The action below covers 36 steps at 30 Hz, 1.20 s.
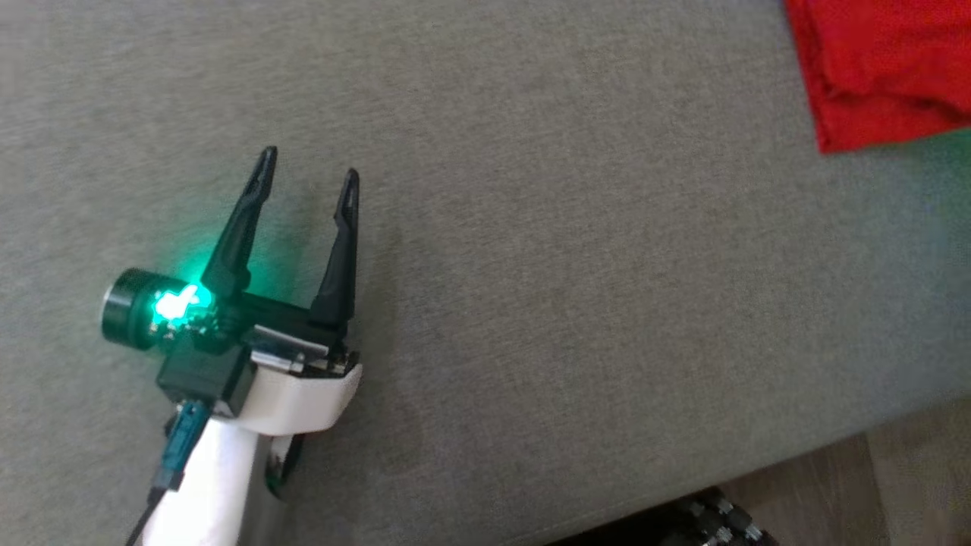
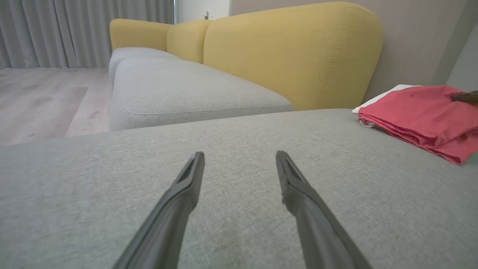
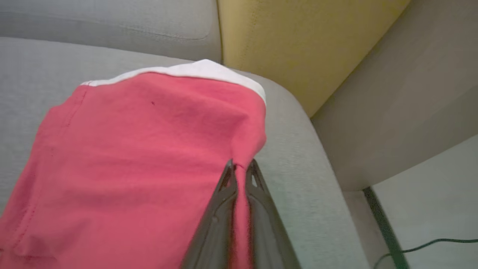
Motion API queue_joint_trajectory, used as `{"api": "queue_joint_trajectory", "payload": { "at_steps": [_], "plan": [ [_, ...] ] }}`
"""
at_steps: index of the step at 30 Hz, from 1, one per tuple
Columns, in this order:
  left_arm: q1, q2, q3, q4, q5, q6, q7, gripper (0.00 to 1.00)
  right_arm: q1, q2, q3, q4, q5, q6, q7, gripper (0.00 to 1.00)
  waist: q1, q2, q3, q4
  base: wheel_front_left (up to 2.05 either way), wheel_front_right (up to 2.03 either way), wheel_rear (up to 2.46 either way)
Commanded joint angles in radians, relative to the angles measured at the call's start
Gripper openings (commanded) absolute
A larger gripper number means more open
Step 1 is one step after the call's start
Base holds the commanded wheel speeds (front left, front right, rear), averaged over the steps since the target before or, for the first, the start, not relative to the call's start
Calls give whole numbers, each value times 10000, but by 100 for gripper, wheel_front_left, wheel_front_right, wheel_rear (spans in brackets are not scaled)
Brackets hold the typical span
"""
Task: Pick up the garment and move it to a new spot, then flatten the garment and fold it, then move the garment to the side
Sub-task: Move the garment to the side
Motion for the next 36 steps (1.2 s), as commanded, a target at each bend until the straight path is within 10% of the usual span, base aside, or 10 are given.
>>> {"api": "queue_joint_trajectory", "payload": {
  "at_steps": [1, 3, 4, 5, 6, 16, 36],
  "plan": [
    [-107, 180, 197, -150, 84, -81, -36, 100, -63, -453, -205, -106, -463, -7, -117, 0, -1, 0, 334, -332, 0, 0, 0],
    [-184, 199, 143, -104, 105, -114, -36, 100, -197, -354, -420, -20, -1040, -7, -121, 0, -1, 0, 339, -348, 0, 0, 0],
    [-222, 203, 110, -127, 125, -125, -36, 100, -244, -287, -525, 14, -1327, -7, -134, 18, -1, 0, 321, -347, 0, 0, 0],
    [-240, 202, 90, -131, 134, -128, -36, 100, -298, -216, -666, 66, -1650, -7, -158, 45, -1, 0, 300, -340, 0, 0, 0],
    [-249, 196, 71, -121, 131, -132, -36, 100, -351, -149, -817, 110, -2055, -7, -249, 100, -1, 0, 259, -316, 0, 0, 0],
    [195, -129, 159, 250, -214, 149, -36, 100, 509, 2118, -2422, -19, -4919, -7, -1512, 100, -1, 0, -1225, 513, 0, 0, 0],
    [2442, -533, 683, 775, -1836, 1109, -36, 100, 6171, 6088, -1999, -2836, -4259, -7, -3040, 100, -1, 0, -5341, 2577, 0, 0, 0]
  ]
}}
